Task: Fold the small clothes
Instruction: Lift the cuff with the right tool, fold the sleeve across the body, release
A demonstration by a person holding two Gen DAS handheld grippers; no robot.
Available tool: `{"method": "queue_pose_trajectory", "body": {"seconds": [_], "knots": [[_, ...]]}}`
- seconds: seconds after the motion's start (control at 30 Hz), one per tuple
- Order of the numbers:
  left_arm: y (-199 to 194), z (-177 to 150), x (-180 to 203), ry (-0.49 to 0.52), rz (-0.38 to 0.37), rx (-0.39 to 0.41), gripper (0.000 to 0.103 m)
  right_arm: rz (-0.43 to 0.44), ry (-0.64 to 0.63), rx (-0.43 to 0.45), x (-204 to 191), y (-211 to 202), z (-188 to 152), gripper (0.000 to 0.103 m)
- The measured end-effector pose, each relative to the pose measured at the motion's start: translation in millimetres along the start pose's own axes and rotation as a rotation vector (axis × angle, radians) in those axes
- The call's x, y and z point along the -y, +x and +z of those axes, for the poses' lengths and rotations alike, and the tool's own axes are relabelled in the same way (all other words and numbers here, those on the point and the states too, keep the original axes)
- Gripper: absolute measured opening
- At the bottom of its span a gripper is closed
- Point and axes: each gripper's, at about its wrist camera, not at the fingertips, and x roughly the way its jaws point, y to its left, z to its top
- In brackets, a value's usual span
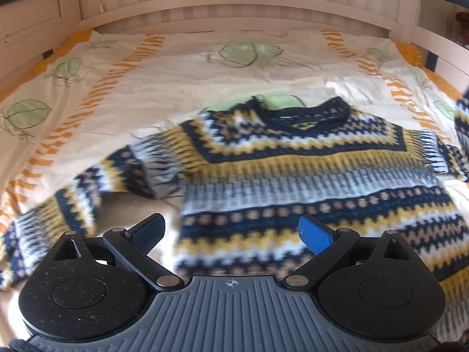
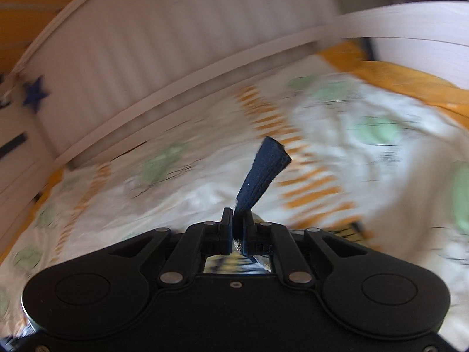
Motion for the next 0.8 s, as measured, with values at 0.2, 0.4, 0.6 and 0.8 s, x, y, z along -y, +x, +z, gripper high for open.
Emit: {"method": "queue_pose_trajectory", "body": {"seconds": [0.2, 0.4, 0.6, 0.8], "knots": [[11.9, -5.5, -42.7, -0.16, -0.023, -0.032, 0.099, 0.146, -0.12, -0.085, -98.8, 40.1, -23.3, 0.013], [13.4, 5.6, -61.4, -0.241, -0.01, -0.017, 0.099, 0.252, -0.214, -0.206, -172.8, 78.2, -80.3, 0.013], [16.4, 9.6, -72.7, -0.284, -0.022, -0.015, 0.099, 0.262, -0.344, -0.324, -198.7, 97.8, -141.3, 0.016], [26.3, 7.3, -72.5, -0.293, -0.042, -0.039, 0.099, 0.309, -0.445, -0.376, -190.8, 87.3, -168.8, 0.055]]}}
